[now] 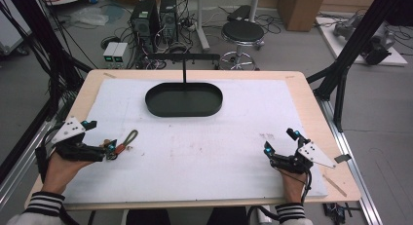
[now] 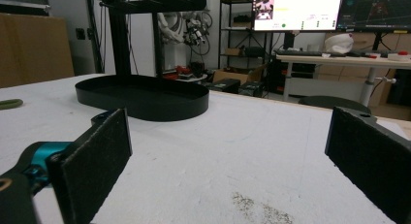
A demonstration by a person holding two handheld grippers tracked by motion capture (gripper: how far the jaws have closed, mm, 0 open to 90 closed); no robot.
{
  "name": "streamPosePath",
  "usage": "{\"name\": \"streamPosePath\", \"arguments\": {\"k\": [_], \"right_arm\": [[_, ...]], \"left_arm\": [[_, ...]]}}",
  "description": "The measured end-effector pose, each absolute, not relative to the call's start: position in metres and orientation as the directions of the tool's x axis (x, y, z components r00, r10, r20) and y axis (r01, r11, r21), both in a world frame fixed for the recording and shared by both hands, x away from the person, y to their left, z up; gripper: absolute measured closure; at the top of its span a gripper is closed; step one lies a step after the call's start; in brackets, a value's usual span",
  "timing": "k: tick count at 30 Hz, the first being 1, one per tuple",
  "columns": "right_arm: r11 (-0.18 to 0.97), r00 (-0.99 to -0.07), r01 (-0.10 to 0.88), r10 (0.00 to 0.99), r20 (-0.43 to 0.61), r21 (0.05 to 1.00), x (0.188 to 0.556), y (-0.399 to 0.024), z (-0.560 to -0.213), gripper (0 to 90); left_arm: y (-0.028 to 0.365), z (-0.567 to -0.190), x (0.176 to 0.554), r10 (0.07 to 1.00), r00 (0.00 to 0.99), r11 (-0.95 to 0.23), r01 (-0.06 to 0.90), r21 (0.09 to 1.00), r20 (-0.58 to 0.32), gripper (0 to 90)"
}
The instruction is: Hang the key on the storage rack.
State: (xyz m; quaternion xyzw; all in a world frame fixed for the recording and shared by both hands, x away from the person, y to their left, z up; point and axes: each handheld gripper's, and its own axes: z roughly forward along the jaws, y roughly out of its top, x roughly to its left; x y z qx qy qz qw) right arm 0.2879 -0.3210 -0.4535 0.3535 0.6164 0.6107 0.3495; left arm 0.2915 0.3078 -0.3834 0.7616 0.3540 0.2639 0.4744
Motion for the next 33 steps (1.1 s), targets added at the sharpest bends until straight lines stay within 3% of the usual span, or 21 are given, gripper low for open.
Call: {"name": "streamPosePath", "arguments": {"k": [5,12,21,26,33], "right_arm": [[0.000,-0.507,0.012,0.862,0.006,1.000,0.288,-0.320,-0.454,1.8],[-0.003,-0.508,0.015,0.861,0.010,1.000,0.288,-0.320,-0.454,1.8],[0.002,-0.506,0.008,0.863,0.002,1.000,0.288,-0.321,-0.454,1.8],[0.003,-0.507,0.005,0.862,0.000,1.000,0.288,-0.321,-0.454,1.8],[-0.004,-0.507,0.013,0.862,0.010,1.000,0.288,-0.321,-0.454,1.8]], "left_arm": [[0.296,-0.373,0.306,0.751,0.649,-0.443,0.365,0.819,0.117,1.7],[0.286,-0.370,0.322,0.738,0.662,-0.539,0.467,0.701,0.127,1.7],[0.278,-0.375,0.338,0.741,0.660,-0.593,0.562,0.577,0.120,1.9],[0.276,-0.381,0.344,0.750,0.652,-0.599,0.601,0.528,0.110,13.2],[0.271,-0.386,0.349,0.738,0.668,-0.623,0.622,0.475,0.093,16.6]]}}
